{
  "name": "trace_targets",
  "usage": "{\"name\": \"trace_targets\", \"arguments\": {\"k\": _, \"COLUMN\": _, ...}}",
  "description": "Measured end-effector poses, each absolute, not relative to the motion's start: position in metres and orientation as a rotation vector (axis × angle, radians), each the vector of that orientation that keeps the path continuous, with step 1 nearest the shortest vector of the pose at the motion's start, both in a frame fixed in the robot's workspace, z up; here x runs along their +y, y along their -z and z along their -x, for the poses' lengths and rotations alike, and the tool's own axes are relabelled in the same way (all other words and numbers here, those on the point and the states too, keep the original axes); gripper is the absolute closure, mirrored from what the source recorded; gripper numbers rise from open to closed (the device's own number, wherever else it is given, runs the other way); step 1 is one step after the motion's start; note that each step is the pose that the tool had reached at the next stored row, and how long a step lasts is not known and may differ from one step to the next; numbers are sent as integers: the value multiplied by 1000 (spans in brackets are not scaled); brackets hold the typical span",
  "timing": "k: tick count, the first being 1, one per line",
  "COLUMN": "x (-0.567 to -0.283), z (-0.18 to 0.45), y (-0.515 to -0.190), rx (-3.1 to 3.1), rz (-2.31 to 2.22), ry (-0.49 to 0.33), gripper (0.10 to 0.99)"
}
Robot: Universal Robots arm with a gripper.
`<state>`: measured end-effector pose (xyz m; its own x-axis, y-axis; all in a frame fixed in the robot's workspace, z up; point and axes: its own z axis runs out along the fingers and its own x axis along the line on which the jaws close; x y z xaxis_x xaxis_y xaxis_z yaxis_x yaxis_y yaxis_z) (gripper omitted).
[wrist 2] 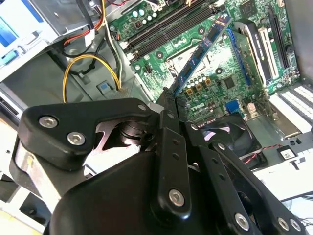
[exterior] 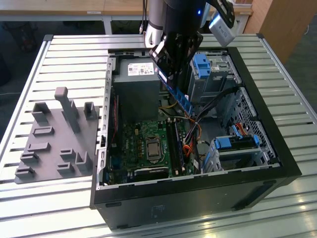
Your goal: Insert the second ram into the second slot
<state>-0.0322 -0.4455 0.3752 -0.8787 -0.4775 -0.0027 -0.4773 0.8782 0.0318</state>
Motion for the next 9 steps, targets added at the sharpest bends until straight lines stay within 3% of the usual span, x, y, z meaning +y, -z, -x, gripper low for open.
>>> {"name": "trace_targets", "arguments": {"k": 9, "x": -445, "z": 32, "y": -374, "rx": -3067, "rz": -653, "ry": 43, "gripper": 957}}
